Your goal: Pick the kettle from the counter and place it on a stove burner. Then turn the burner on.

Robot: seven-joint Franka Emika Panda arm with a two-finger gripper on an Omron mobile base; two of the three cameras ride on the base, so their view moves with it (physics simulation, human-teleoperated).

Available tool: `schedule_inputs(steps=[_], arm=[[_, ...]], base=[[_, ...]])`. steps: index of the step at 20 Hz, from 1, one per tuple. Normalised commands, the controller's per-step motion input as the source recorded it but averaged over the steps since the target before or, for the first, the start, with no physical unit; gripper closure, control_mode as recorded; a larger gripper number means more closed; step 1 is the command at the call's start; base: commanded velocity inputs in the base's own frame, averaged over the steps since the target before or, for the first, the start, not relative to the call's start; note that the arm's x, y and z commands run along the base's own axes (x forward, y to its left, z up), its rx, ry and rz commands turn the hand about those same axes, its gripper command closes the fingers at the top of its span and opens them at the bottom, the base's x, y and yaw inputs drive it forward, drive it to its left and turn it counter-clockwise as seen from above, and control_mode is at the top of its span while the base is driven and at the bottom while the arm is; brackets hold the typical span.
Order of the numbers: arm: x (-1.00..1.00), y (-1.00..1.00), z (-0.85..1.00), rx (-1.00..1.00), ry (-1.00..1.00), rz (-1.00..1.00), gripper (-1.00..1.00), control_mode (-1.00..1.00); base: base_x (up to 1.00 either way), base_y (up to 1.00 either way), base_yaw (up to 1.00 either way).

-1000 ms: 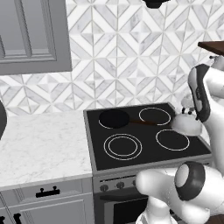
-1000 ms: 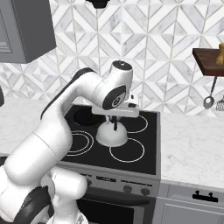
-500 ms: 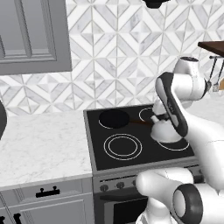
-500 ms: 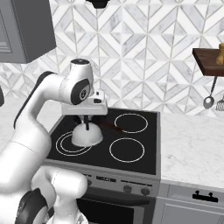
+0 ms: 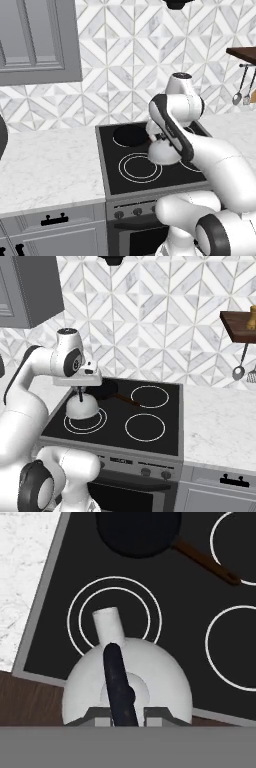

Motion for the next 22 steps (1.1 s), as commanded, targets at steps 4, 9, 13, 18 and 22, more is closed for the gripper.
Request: schedule_inputs(steps=[4, 9, 13, 18, 22], arm=[[0.29, 0.28, -0.5, 0.01, 0.04, 0.0, 1.0, -1.0], [0.04, 0.07, -0.53, 0.0, 0.18, 0.0, 1.0, -1.0], [0.0, 0.1, -0.58, 0.0, 0.17, 0.0, 1.0, -1.0], [0.0, 0.21, -0.16, 0.0, 0.0, 0.0, 1.0, -1.0], [0.11, 0.28, 0.0, 0.0, -0.12, 0.0, 1.0, -1.0]], base=[[0.0, 0.0, 0.0], [0.0, 0.0, 0.0], [0.0, 0.0, 0.0], [0.0, 0.0, 0.0], [0.0, 0.0, 0.0]])
